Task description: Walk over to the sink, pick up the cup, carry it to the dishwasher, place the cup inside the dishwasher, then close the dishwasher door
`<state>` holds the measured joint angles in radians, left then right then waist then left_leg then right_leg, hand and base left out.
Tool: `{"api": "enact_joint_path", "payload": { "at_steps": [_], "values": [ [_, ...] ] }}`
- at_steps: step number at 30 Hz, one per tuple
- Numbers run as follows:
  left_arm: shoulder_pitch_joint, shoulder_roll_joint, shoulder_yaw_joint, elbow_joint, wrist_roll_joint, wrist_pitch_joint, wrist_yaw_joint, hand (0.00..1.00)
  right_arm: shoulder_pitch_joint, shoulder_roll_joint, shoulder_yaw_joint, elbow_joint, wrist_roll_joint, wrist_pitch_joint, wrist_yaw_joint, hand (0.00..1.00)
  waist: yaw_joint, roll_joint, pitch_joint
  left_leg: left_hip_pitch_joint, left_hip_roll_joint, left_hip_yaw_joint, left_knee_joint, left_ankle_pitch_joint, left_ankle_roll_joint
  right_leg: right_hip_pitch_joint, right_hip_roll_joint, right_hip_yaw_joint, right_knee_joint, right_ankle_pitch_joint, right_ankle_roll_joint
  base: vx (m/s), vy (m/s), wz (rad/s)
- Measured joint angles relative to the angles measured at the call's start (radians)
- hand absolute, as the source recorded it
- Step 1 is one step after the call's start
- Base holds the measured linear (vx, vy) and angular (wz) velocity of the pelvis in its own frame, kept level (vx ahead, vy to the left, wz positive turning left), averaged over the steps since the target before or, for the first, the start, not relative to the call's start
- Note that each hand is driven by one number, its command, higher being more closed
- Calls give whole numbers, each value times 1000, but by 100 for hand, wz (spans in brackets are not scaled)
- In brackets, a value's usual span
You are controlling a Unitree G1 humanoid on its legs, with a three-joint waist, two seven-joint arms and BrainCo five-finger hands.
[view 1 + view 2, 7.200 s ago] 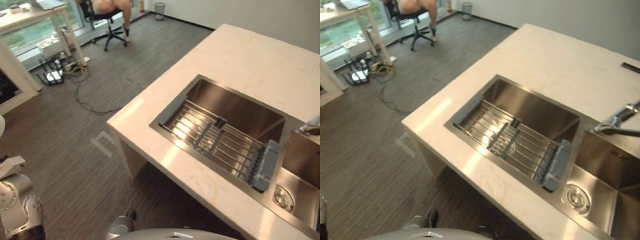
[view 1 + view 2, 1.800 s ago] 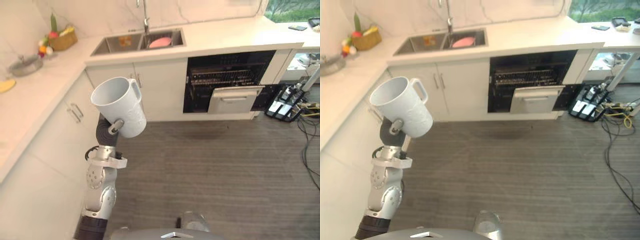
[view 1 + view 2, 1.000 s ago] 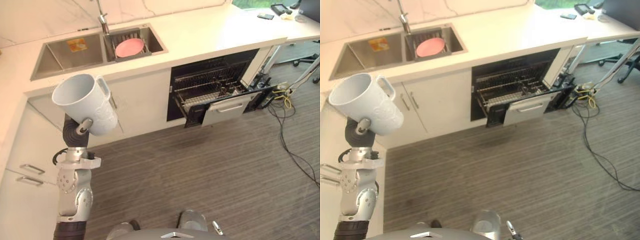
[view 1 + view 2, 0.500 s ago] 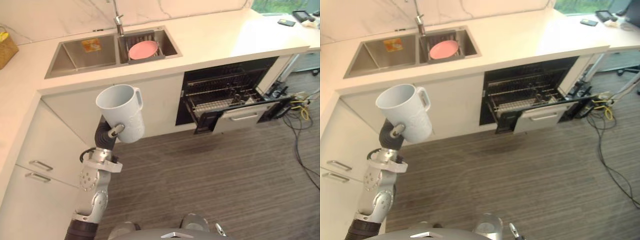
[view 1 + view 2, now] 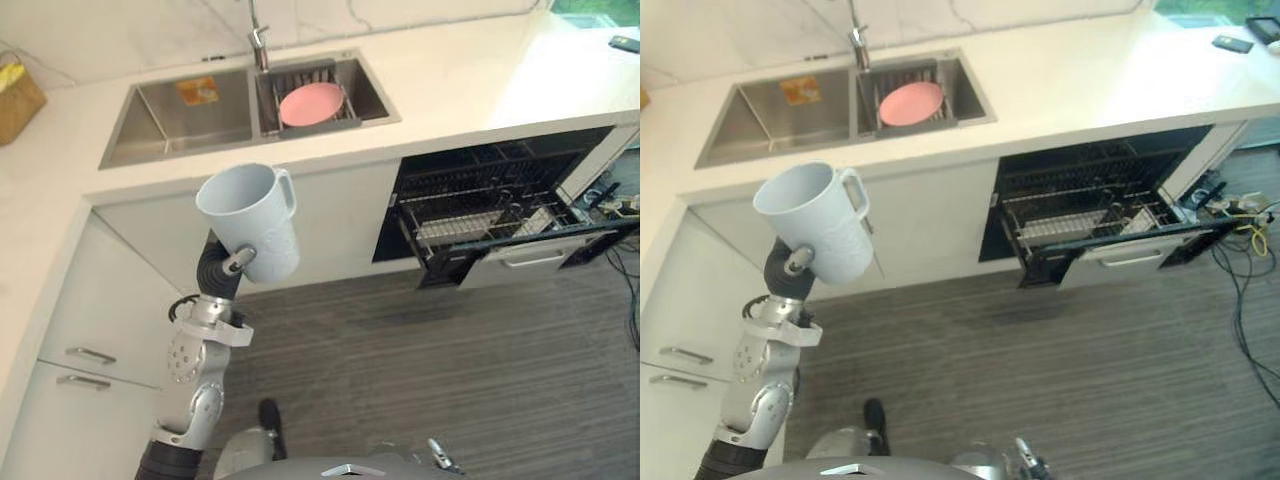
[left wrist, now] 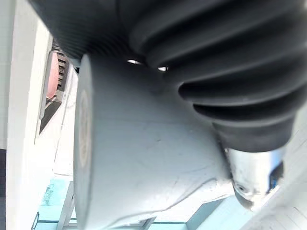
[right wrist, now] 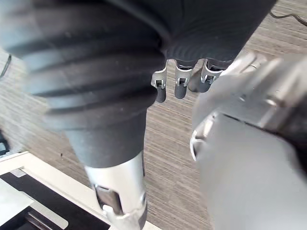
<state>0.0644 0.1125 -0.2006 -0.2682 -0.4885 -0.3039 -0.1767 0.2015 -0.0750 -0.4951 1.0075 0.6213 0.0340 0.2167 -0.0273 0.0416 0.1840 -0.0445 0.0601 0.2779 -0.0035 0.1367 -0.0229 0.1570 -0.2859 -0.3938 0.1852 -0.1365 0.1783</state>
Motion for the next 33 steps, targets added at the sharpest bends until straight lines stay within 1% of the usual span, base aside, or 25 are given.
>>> {"api": "enact_joint_path", "payload": {
  "at_steps": [3,4,9,10,12,15,17,18,19,20,21,22,23,24,25,26,28,29,30,31,32,33],
  "values": [
    [-2,1,-29,-16,1,10,-1,100,-1,-2,1,-1,-14,-8,-1,0,-6,-2,1,33,-17,12,-39,6,3,12,-14,-1,-4,2,0,43,27,-6],
    [-15,26,-48,-25,2,13,1,100,-24,-11,102,1,-31,-16,23,0,-11,-53,-18,4,-2,21,-82,50,-1,-52,-3,2,7,34,7,2,3,-3],
    [-16,26,-48,-13,2,12,1,100,-24,-11,102,1,-31,-16,23,0,-11,-53,-18,4,-3,20,-82,50,-1,-51,-3,1,7,34,6,0,0,0],
    [-16,26,-46,13,2,9,2,100,-24,-11,101,5,-31,-16,23,0,-12,-53,-18,4,-4,19,-82,50,-1,-51,-2,1,6,30,0,0,0,0],
    [-16,26,-37,68,3,6,23,100,-24,-11,99,12,-27,-15,22,0,-14,-53,-18,8,-4,16,-82,49,1,-44,1,1,-4,27,-6,0,0,0],
    [-15,26,-4,170,19,-2,84,100,-19,-3,92,19,-18,-13,22,0,-23,-60,-19,26,-2,18,-82,40,3,-16,12,1,-34,32,-16,20,-10,-6],
    [-15,26,21,213,23,-12,124,100,-20,5,79,25,-18,-13,18,0,-27,-65,-23,31,-2,23,-82,29,9,-16,13,4,-33,23,-35,43,-20,-11],
    [-16,24,32,229,26,-13,153,100,-22,10,74,25,-18,-13,9,0,-32,-68,-23,37,-4,25,-82,23,7,-18,12,9,-21,8,-70,64,-11,-17],
    [-16,24,36,237,39,-14,185,100,-24,17,59,30,-9,-14,-15,0,-31,-80,-23,49,-13,29,-82,16,-4,-27,2,29,-1,-11,-112,77,2,-26],
    [-16,24,35,237,44,-14,200,100,-26,19,56,29,6,-15,-31,0,-28,-91,-20,59,-19,35,-76,8,-4,-30,-6,38,11,-19,-129,119,35,-47],
    [-16,23,35,236,53,-15,227,100,-33,22,49,23,24,-18,-60,0,-28,-93,-24,83,-29,51,-80,-14,-5,-39,-21,60,50,-24,-165,144,48,-50],
    [-16,21,35,236,61,-15,240,100,-38,23,52,9,32,-19,-84,0,-31,-93,-24,97,-31,61,-82,-26,1,-62,-33,58,115,-16,-176,155,64,-64],
    [-17,21,33,236,63,-15,243,100,-42,26,65,-23,42,-24,-113,0,-32,-90,-26,118,-28,85,-82,-42,3,-119,-60,49,226,10,-195,113,57,-53],
    [-17,21,31,236,63,-15,243,100,-47,27,73,-39,44,-30,-126,0,-33,-90,-26,129,-26,94,-82,-51,6,-142,-72,44,279,28,-206,158,75,-59],
    [-16,15,30,236,69,-15,245,100,-47,23,94,-77,52,-42,-148,0,-36,-84,-23,163,-15,112,-81,-81,22,-200,-111,20,406,81,-219,154,56,-49],
    [-15,9,34,235,75,-15,251,100,-48,26,102,-92,54,-50,-167,0,-37,-72,-17,179,-5,119,-81,-96,23,-231,-113,22,444,32,-187,156,41,-43],
    [-15,7,44,232,80,-19,256,100,-60,26,109,-112,57,-57,-185,0,-40,-71,-16,210,15,119,-82,-118,17,-281,-87,-4,436,-51,-153,135,9,-24],
    [-15,10,44,230,80,-25,256,100,-52,24,109,-137,58,-62,-193,0,-41,-71,-16,224,24,119,-82,-131,8,-320,-64,-7,382,-50,-143,179,1,-9],
    [-16,12,43,229,80,-25,254,100,-51,23,107,-141,58,-67,-199,0,-43,-71,-16,230,27,119,-82,-136,5,-338,-54,-6,342,-42,-137,224,-13,6],
    [-16,20,44,224,80,-25,247,100,-49,22,100,-143,57,-72,-206,0,-46,-70,-15,242,30,119,-82,-146,-7,-371,-33,-6,238,7,-126,257,-42,14],
    [-16,32,44,218,79,-28,234,100,-45,21,97,-143,54,-70,-206,0,-49,-71,-15,260,31,119,-81,-158,-24,-385,-11,-5,121,68,-124,342,-90,14],
    [-16,36,46,217,79,-33,231,100,-41,21,96,-143,49,-68,-206,0,-51,-71,-15,272,30,118,-81,-165,-34,-385,-2,-4,66,99,-121,298,-116,20]
  ]
}}
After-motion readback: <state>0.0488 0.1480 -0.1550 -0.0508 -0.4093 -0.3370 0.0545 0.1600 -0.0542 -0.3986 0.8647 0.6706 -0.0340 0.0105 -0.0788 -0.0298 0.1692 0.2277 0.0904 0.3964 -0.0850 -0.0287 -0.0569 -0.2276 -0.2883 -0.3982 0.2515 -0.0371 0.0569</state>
